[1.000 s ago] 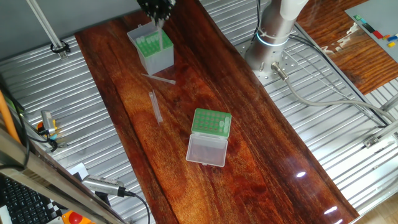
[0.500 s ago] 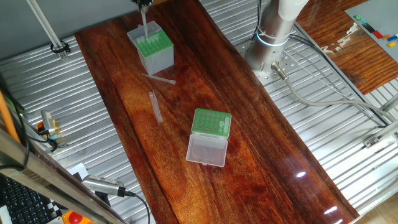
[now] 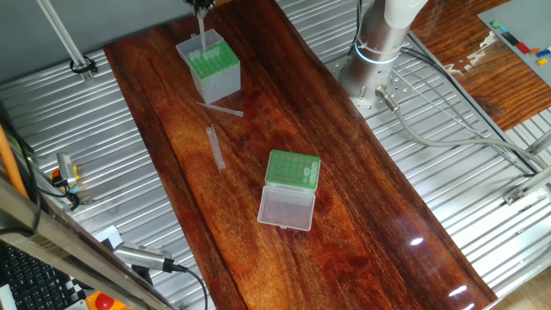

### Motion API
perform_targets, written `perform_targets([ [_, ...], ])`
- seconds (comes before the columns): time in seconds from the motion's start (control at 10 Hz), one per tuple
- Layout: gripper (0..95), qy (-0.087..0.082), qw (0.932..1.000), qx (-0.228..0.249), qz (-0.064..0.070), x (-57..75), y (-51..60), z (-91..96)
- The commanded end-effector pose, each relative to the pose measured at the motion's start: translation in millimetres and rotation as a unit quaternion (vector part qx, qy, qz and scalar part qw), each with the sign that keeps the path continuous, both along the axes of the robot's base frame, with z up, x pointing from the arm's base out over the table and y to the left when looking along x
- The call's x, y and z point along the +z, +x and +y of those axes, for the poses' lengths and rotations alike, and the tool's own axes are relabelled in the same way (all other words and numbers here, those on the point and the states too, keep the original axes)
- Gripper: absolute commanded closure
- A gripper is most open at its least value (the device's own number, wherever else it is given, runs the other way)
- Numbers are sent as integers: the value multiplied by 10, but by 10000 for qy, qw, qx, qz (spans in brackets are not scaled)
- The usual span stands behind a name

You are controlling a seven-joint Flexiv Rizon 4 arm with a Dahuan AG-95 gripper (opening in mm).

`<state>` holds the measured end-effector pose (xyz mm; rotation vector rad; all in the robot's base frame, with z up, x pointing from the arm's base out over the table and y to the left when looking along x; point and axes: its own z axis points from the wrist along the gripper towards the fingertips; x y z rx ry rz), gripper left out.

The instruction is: Transfer all large pipette tips from one holder to another

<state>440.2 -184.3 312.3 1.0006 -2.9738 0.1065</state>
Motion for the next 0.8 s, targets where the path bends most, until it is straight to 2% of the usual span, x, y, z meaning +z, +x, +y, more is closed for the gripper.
perform_targets([
  [0.1, 950, 98, 9999, 83, -7, 13, 63, -29],
  [0.4, 950, 122, 9999, 80, -21, 2, 140, 7],
  [0.8, 950, 115, 9998, 136, -57, -106, 153, 13],
])
